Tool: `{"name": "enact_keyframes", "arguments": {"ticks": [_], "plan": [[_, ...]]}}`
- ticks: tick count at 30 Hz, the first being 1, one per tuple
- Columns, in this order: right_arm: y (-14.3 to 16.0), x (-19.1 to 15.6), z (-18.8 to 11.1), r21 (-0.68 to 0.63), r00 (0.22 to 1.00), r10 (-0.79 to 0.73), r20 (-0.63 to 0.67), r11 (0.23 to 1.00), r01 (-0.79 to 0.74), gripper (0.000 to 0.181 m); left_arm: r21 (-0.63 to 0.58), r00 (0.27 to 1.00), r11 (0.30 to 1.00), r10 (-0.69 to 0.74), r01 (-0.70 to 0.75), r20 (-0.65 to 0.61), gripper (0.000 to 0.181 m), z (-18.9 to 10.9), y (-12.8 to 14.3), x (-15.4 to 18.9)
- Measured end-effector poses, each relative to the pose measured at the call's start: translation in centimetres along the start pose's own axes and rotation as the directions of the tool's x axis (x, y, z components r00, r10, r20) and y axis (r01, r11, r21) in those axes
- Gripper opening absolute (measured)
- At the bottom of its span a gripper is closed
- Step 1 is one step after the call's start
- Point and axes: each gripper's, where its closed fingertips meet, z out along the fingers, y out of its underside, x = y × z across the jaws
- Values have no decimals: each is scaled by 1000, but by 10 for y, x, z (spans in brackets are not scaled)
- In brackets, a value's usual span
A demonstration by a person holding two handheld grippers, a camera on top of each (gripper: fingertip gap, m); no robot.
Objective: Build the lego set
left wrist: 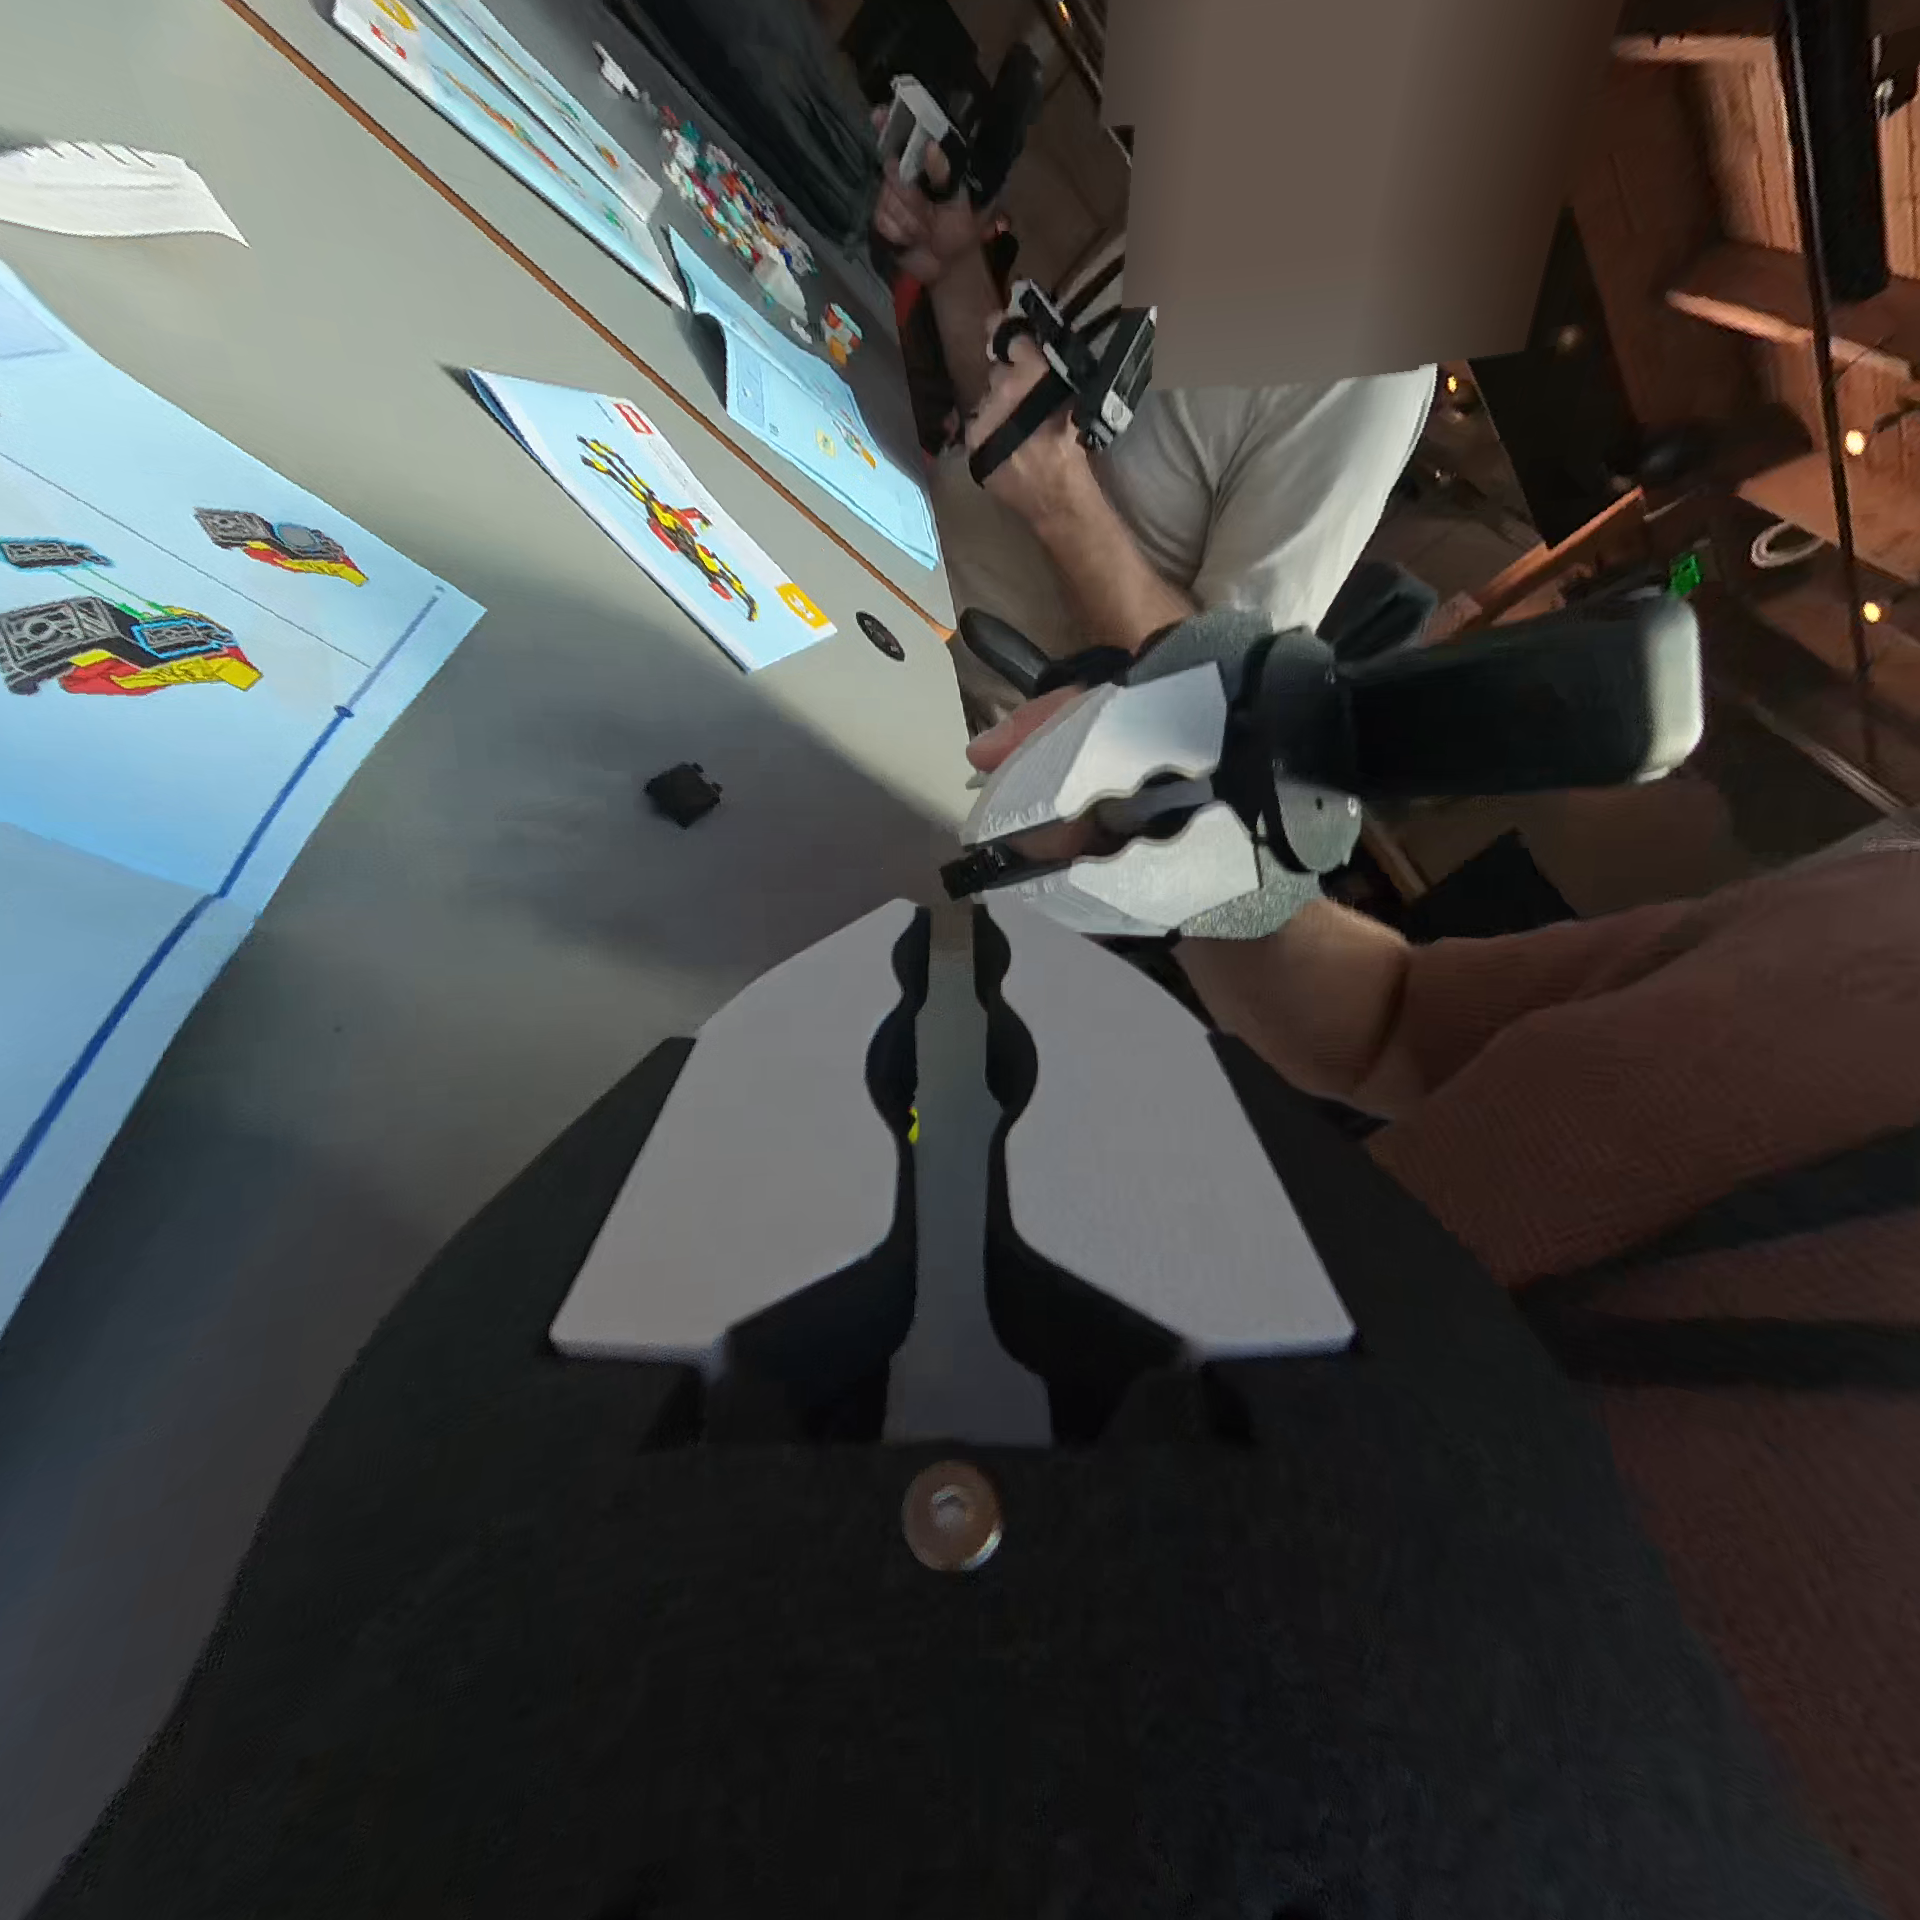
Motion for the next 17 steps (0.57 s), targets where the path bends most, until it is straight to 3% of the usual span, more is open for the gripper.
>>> {"name": "enact_keyframes", "arguments": {"ticks": [1, 4, 7, 13, 17], "plan": [[6, -8, -7, -43, 995, 76, 68, 996, -73, 7, -97, 998, 994, 58, -59, -13, 7, -1, 11, 2], [17, -32, -20, -154, 947, 247, 207, 964, -217, 7, -369, 932, 871, 361, -324, 35, 6, -3, 38, -11], [30, -46, -16, -228, 952, 223, 212, 958, -174, 7, -509, 845, 716, 532, -478, -44, 6, 3, 54, -14], [44, -60, -4, -301, 962, 151, 226, 950, -78, 7, -556, 686, 520, 715, -649, -133, 6, 14, 65, -18], [43, -58, -1, -305, 961, 148, 234, 950, -72, 7, -575, 681, 499, 718, -648, -146, 5, 16, 68, -23]]}}
